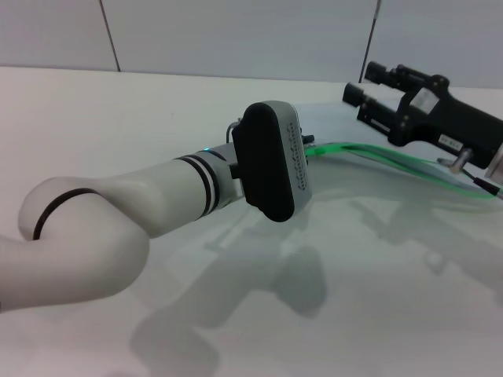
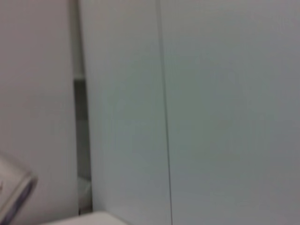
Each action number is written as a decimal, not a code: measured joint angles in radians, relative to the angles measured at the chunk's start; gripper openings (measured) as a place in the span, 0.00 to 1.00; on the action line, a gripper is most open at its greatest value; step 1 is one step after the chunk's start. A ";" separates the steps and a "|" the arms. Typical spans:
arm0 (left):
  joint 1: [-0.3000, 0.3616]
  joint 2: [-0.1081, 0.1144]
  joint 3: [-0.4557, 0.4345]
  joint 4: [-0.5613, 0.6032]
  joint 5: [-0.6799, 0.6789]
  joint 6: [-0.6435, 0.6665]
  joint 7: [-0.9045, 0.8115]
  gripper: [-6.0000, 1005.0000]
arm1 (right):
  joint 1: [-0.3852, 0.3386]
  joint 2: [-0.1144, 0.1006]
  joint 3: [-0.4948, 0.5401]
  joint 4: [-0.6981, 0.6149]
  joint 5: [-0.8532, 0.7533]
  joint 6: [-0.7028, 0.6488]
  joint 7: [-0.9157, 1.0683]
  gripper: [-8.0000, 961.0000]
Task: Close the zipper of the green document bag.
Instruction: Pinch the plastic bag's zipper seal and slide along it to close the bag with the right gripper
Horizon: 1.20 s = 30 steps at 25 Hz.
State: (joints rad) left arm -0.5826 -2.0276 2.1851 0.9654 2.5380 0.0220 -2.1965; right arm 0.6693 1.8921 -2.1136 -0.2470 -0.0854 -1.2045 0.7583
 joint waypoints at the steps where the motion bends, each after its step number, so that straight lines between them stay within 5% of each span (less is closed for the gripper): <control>1: 0.002 0.000 0.000 0.004 0.000 0.000 -0.001 0.06 | 0.008 0.001 0.000 0.010 -0.014 0.001 -0.017 0.55; 13: 0.045 0.005 -0.017 0.075 -0.005 0.001 -0.005 0.06 | 0.022 0.018 -0.003 0.046 -0.054 0.010 -0.244 0.55; 30: 0.057 0.004 -0.038 0.083 -0.035 0.003 -0.005 0.06 | -0.019 0.071 0.088 0.025 -0.046 0.002 -0.643 0.55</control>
State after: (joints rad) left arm -0.5254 -2.0233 2.1475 1.0482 2.5025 0.0247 -2.2013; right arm 0.6508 1.9628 -2.0257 -0.2224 -0.1312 -1.2025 0.1154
